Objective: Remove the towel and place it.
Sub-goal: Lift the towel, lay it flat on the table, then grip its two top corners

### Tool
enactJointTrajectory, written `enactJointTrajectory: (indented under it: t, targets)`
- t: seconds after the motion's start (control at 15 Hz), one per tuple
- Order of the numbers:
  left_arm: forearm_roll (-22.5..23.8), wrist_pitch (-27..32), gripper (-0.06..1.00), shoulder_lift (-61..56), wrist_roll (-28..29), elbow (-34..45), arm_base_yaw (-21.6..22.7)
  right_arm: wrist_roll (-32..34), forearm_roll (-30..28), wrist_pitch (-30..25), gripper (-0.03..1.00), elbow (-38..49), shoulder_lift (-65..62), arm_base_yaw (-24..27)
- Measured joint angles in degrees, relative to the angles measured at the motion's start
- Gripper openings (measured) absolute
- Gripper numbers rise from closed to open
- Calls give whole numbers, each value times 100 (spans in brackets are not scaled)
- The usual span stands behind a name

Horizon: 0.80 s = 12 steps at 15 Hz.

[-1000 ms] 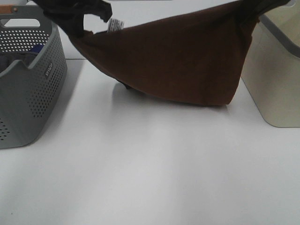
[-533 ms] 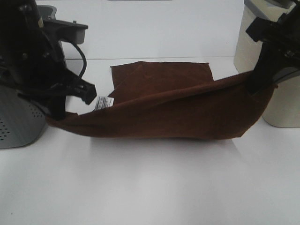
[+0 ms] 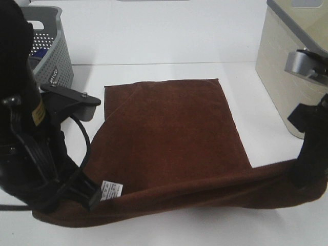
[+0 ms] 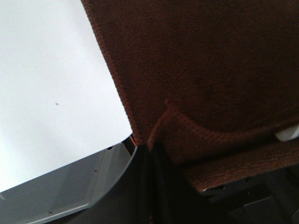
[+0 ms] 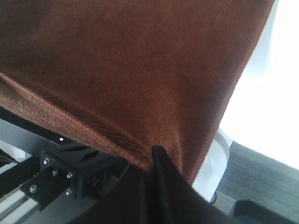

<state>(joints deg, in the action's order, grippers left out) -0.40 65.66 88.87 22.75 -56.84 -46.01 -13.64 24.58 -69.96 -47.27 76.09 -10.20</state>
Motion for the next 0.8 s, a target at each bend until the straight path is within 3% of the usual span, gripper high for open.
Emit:
enactJointTrajectory:
  t: [0.33, 0.47, 0.53, 0.67, 0.8]
  targets:
    - [-355, 40, 0, 0, 132, 223, -447, 80, -92, 6, 0, 676, -590, 0]
    - [-378, 120, 7, 0, 138, 229, -447, 86, -120, 6, 3, 722, -768, 0]
    - [-378, 178, 15, 0, 138, 241, -447, 86, -183, 11, 8, 733, -802, 0]
    - [-430, 241, 41, 0, 126, 241, -447, 86, -258, 11, 26, 739, -814, 0]
    - [-435, 264, 65, 0, 103, 241, -447, 86, -286, 11, 53, 739, -814, 6]
